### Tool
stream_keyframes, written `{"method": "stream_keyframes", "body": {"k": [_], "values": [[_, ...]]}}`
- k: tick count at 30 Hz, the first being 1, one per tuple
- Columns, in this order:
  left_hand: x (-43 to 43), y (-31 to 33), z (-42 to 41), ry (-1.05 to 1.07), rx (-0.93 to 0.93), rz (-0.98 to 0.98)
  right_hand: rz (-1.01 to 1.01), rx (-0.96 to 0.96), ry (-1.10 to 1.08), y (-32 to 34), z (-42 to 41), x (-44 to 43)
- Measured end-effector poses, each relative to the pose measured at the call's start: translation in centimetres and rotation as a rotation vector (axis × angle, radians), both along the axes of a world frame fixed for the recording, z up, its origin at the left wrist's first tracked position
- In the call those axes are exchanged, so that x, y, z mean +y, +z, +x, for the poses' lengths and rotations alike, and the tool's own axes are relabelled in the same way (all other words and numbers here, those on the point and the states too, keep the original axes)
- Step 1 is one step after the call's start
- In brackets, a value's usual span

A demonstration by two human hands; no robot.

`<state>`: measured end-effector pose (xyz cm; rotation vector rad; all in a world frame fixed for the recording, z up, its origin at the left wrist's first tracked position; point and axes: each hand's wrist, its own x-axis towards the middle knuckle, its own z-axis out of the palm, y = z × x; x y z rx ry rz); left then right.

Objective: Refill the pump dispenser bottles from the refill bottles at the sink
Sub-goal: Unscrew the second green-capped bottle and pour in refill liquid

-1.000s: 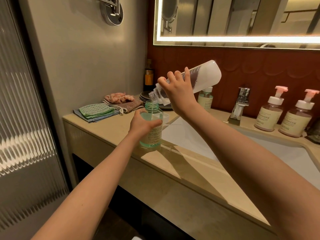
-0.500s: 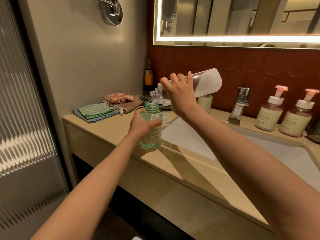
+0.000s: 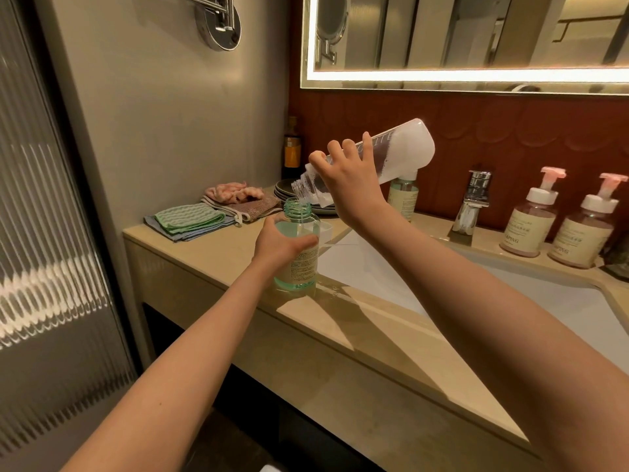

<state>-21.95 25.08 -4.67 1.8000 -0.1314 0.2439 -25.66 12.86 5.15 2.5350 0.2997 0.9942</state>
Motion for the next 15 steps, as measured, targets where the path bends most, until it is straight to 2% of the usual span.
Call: {"method": "stream_keyframes", "body": {"k": [9, 15], "values": [[0.01, 0.04, -0.08, -0.004, 0.003, -0.005, 0.055, 0.015, 0.000, -0.23, -0.11, -0.16], [0.02, 0.10, -0.17, -0.005, 0.003, -0.007, -0.016, -0.014, -0.002, -0.08, 0.16, 0.05]]}}
